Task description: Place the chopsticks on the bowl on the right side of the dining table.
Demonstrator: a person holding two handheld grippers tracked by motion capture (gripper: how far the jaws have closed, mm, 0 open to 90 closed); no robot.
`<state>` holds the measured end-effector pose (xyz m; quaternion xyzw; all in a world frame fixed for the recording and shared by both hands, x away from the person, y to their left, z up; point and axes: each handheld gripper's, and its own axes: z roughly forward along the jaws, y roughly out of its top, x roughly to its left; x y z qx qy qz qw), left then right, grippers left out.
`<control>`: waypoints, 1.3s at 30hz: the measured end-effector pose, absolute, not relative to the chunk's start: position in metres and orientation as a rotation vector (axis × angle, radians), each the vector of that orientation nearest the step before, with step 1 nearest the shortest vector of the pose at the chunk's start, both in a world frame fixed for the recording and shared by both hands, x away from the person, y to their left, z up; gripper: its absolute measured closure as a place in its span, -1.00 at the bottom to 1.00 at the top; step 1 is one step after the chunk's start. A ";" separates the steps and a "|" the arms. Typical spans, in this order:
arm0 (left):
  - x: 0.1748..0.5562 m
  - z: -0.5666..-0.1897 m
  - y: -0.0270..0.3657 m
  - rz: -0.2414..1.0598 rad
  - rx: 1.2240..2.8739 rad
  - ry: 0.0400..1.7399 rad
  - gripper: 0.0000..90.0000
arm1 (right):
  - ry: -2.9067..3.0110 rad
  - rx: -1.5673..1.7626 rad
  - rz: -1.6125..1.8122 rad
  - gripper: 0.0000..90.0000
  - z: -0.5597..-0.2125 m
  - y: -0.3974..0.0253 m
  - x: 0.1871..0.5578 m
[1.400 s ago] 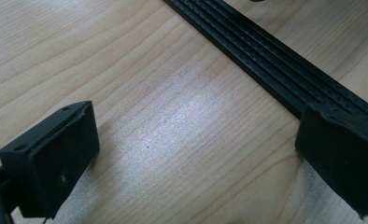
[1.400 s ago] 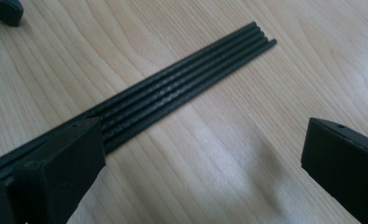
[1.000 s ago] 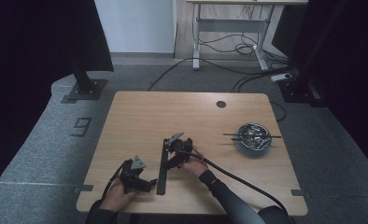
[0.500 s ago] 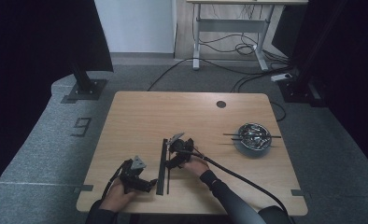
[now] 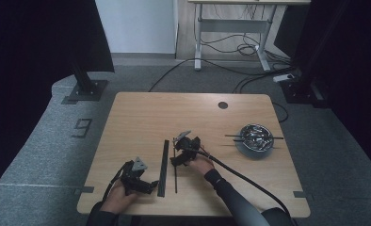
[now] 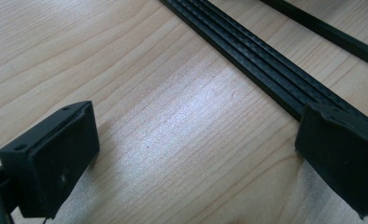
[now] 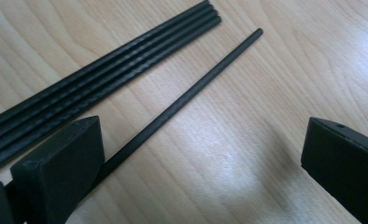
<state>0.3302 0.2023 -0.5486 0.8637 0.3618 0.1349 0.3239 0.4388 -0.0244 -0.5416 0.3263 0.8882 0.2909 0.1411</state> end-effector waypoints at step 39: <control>0.330 -0.549 0.202 0.354 2.269 0.949 -1.00 | 2.446 1.116 0.814 -1.00 -0.545 -0.135 0.423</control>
